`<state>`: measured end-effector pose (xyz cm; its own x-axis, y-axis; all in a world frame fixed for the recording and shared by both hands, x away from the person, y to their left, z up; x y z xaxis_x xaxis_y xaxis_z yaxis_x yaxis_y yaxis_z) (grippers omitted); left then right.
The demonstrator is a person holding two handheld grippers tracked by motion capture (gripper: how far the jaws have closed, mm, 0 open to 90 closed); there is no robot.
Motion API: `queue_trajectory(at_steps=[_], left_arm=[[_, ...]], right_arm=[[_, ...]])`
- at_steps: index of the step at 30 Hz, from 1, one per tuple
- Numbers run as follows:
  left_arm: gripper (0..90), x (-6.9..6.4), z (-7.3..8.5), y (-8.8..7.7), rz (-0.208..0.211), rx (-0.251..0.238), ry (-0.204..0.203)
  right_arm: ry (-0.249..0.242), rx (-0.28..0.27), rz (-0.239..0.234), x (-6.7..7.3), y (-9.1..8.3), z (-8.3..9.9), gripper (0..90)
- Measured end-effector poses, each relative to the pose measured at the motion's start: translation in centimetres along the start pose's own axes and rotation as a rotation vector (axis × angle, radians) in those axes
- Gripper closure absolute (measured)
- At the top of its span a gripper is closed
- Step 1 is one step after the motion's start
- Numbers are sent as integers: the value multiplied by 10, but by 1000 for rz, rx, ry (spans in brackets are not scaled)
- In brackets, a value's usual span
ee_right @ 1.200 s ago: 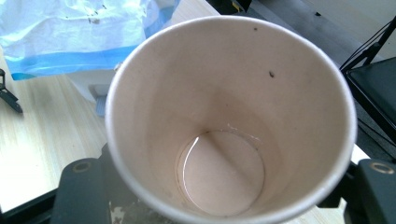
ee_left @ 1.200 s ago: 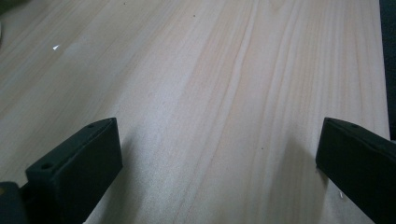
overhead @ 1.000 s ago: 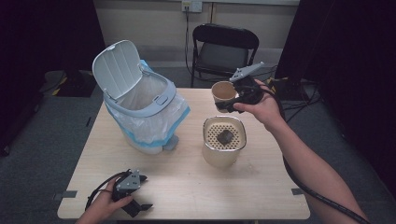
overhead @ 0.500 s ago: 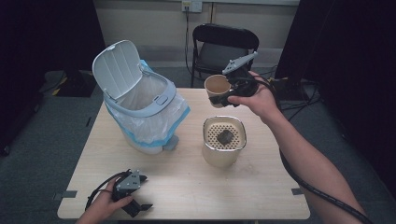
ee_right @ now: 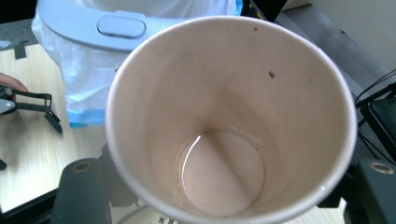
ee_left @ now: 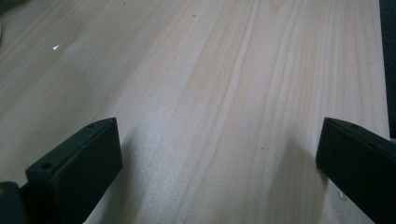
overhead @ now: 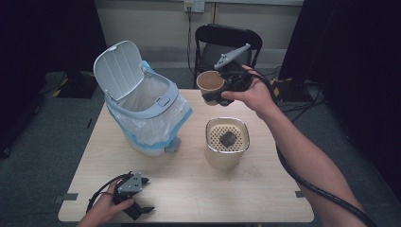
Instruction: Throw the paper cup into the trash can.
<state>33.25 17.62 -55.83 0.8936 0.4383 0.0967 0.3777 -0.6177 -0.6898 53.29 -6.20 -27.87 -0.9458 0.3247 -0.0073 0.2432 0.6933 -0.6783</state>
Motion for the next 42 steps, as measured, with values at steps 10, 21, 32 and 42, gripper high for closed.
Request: queue_trajectory(at_steps=[10,21,32,42], left_arm=[[0,0,0,0,-2,4,1],[0,0,1,-1,-2,14,4],[0,0,1,-1,0,14,1],[0,0,1,-1,0,13,1]], right_arm=[[-21,2,-17,3,4,-23,288],[-37,-4,-41,7,10,-42,288],[-44,-19,-66,12,21,-59,287],[-55,-37,-89,18,35,-76,287]])
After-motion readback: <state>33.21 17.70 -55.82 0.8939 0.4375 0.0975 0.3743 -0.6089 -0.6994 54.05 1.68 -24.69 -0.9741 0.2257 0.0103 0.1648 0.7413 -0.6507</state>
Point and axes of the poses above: each handheld gripper's, and its own axes: y roughly forward along the jaws, z roughly out of its underside, x roughly to its left, the point moved 8 cm from there along y, roughly forward along the jaws, and after that the axes turned 9 degrees about -z, right-handed, at the moved point
